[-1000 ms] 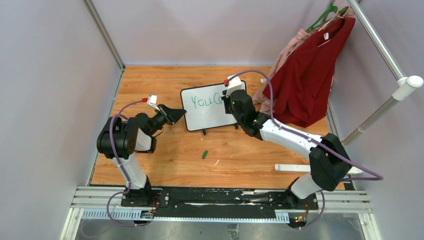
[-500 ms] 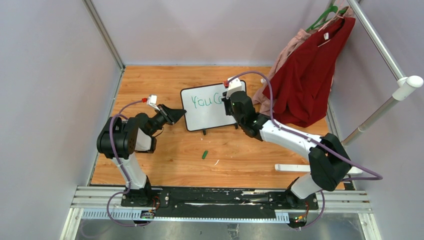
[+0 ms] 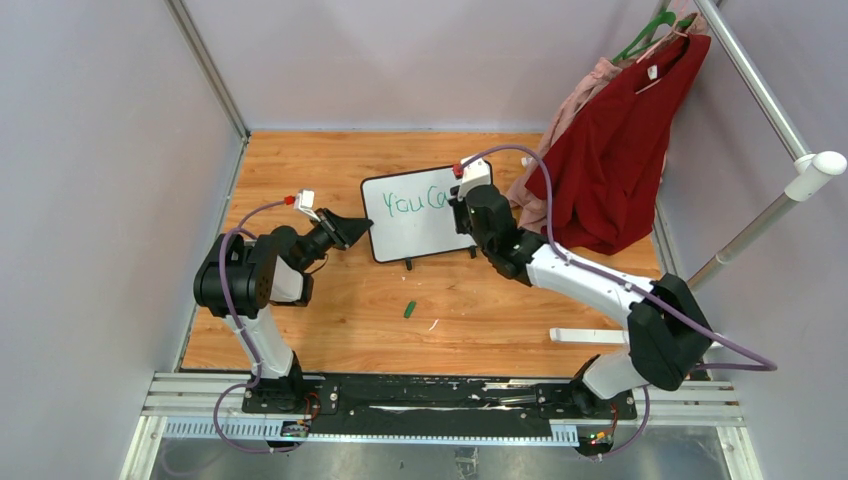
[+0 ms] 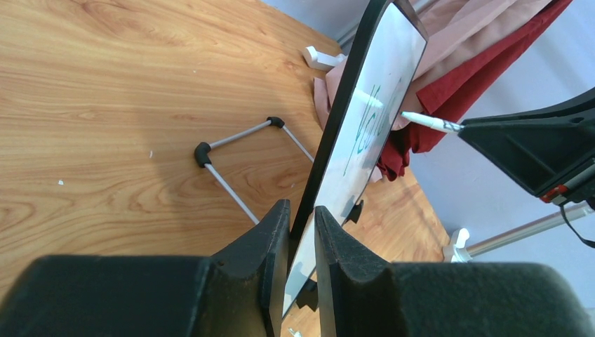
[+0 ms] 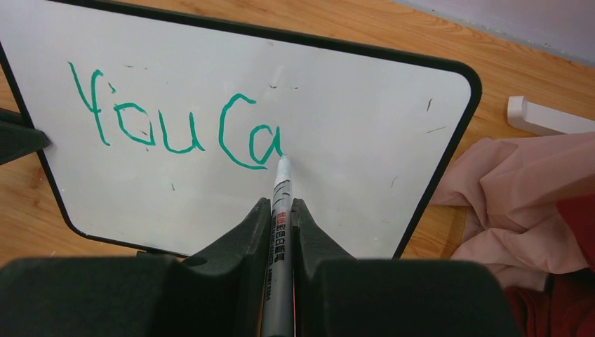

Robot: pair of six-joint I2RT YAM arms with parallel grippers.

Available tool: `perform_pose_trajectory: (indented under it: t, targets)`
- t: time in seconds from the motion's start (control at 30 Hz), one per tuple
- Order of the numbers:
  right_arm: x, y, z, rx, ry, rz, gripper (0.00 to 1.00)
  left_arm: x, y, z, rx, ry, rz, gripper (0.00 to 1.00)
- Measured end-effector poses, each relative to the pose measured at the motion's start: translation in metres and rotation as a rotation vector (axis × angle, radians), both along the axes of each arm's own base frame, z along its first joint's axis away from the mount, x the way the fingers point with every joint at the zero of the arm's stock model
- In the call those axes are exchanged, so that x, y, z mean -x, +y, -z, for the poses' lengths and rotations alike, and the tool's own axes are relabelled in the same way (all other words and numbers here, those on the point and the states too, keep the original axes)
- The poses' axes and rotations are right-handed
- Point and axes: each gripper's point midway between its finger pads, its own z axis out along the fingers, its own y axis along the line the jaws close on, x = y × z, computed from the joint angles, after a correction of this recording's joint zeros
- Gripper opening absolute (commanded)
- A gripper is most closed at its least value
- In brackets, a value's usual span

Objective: Write a sentence on the whiteboard

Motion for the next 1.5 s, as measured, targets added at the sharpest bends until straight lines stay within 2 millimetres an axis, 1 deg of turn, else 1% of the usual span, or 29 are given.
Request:
perform_pose_trajectory:
  t: [0.1, 0.23, 0.43, 0.7, 0.87, 1.0, 1.2, 1.5]
  targets:
    - [0.002, -0.002, -0.012, -0.017, -0.018, 0.001, 0.00, 0.000, 0.000, 0.000, 0.000, 0.000, 0.000, 0.25]
    - [0.001, -0.002, -0.022, -0.032, -0.035, 0.002, 0.00, 0.000, 0.000, 0.000, 0.000, 0.000, 0.000, 0.25]
    - [-0.004, -0.004, -0.025, -0.036, -0.039, 0.012, 0.00, 0.000, 0.000, 0.000, 0.000, 0.000, 0.000, 0.25]
    - [-0.011, -0.005, -0.016, -0.020, -0.022, 0.024, 0.00, 0.000, 0.000, 0.000, 0.000, -0.001, 0.000, 0.25]
    - [-0.012, -0.004, -0.009, -0.011, -0.010, 0.021, 0.00, 0.000, 0.000, 0.000, 0.000, -0.001, 0.000, 0.25]
    - [-0.012, -0.004, -0.008, -0.010, -0.008, 0.021, 0.00, 0.000, 0.000, 0.000, 0.000, -0.001, 0.000, 0.25]
    - [-0.012, -0.004, -0.006, -0.017, -0.002, 0.024, 0.00, 0.000, 0.000, 0.000, 0.000, -0.001, 0.000, 0.25]
    - [-0.005, -0.009, 0.011, -0.011, 0.030, 0.028, 0.00, 0.000, 0.000, 0.000, 0.000, -0.001, 0.000, 0.24]
